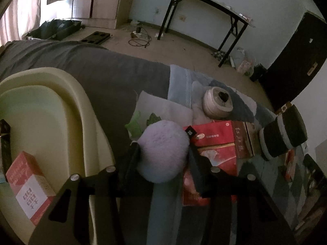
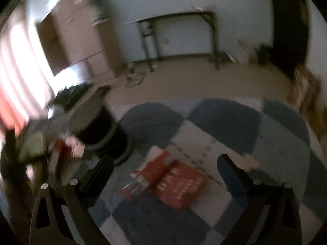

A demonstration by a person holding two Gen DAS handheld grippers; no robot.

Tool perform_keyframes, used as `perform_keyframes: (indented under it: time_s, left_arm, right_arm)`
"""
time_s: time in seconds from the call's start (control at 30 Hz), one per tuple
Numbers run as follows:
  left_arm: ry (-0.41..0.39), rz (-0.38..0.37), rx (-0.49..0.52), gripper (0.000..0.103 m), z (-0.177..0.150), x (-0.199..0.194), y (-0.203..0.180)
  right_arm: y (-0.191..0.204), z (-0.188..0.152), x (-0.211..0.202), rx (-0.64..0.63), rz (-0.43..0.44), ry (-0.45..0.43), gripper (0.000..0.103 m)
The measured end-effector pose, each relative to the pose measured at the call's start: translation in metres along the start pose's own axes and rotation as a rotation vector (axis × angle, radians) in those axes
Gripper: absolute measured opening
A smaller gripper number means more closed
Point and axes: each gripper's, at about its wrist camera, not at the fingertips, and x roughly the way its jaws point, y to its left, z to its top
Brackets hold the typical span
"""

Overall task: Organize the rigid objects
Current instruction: 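Move the left tool to the grey pompom while the right tool approaches the red lighter, then grasp the red lighter with the right tool while the left tool grasps the grey pompom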

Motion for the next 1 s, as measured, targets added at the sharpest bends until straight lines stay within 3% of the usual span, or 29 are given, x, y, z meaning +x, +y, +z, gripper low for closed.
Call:
perform_keyframes:
  time_s: [0.27,0.43,0.73,1.0]
  left_arm:
    - [-0.011,0.049,0.029,0.049,-0.001,0.000,-0.012]
    - [-0.011,0.039,0.020,0.047,-0.001,0.000,-0.008]
    - [-0.050,0.027,0.022,0.037,0.002,-0.018,-0.010]
    - [-0.032,0.032,0.055,0.036,0.001,-0.012,-0.020]
  right_arm:
    - [0.019,-0.021,0.012,-0.245,-0.031,0.003,0.103]
    - [0.019,-0.025,0.017,-0.254,0.020,-0.012,0.103]
    - [0.023,-0.028,0.037,-0.268,0.014,0.002,0.103]
    - [0.029,-0.030,0.044,-0.297,0.013,-0.008,0.103]
